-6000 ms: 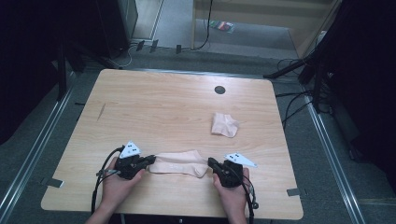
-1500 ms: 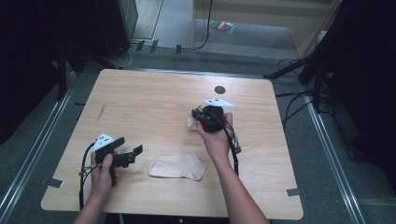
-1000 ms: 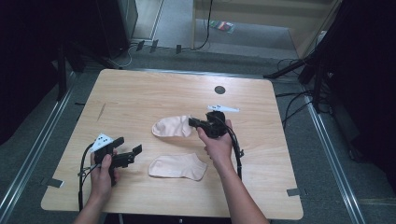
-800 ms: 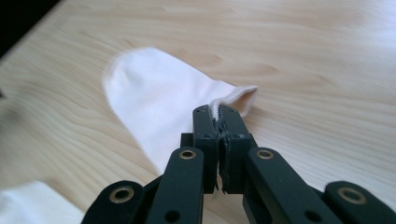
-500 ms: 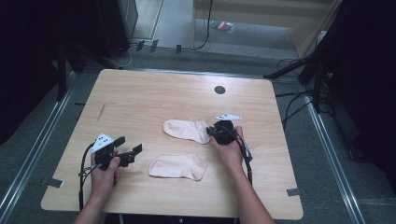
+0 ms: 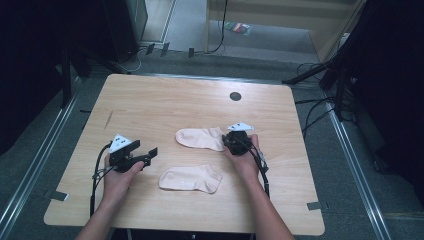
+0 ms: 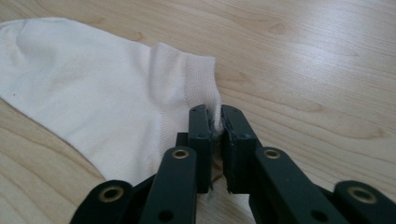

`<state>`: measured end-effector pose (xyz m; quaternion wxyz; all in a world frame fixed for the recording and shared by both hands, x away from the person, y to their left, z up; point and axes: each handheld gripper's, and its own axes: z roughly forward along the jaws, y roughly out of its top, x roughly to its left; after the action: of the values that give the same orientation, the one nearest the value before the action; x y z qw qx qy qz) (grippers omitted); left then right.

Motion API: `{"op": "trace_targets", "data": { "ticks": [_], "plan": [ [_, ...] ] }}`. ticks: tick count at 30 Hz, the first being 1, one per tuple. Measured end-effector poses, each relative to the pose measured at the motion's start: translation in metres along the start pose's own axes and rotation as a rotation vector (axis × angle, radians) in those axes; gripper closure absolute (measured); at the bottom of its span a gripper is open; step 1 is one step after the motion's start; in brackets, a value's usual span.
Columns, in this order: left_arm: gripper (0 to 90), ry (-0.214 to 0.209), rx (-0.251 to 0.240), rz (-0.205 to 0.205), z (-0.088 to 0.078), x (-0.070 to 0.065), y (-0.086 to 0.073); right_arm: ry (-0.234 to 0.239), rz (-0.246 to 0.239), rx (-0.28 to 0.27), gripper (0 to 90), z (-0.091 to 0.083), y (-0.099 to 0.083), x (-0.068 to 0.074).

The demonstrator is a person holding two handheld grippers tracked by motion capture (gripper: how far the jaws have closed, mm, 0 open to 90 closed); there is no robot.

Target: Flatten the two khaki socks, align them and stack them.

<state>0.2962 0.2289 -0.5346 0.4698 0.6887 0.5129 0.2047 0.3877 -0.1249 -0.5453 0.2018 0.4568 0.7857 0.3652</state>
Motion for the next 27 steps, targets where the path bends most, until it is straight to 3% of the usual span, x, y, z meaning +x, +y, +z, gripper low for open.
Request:
{"op": "trace_targets", "data": {
  "ticks": [3,5,9,14,20,22,24,27],
  "plan": [
    [28.8,-0.011,0.003,0.020,0.011,-0.003,0.011,-0.002,0.029,-0.006,69.5,0.000,0.000,-0.003],
    [33.0,-0.016,0.012,0.031,0.017,-0.005,0.017,0.024,0.063,-0.021,62.9,-0.001,-0.001,-0.006],
    [43.9,0.005,0.035,0.036,0.034,-0.012,0.029,0.017,0.070,-0.044,56.9,-0.007,0.000,-0.007],
    [52.5,0.018,0.063,0.028,0.048,-0.014,0.037,0.031,0.102,-0.064,57.9,-0.014,0.003,-0.008],
    [55.1,-0.014,0.114,0.025,0.069,-0.015,0.042,0.030,0.144,-0.048,60.8,-0.018,0.005,-0.008],
    [55.9,-0.015,0.116,0.017,0.071,-0.016,0.042,0.030,0.154,-0.044,60.7,-0.018,0.005,-0.008],
    [56.1,-0.029,0.114,-0.017,0.075,-0.017,0.044,0.038,0.169,-0.038,59.8,-0.016,0.004,-0.009],
    [57.0,-0.019,0.146,0.001,0.085,-0.020,0.046,0.037,0.185,-0.036,58.2,-0.013,0.003,-0.009]
  ]
}}
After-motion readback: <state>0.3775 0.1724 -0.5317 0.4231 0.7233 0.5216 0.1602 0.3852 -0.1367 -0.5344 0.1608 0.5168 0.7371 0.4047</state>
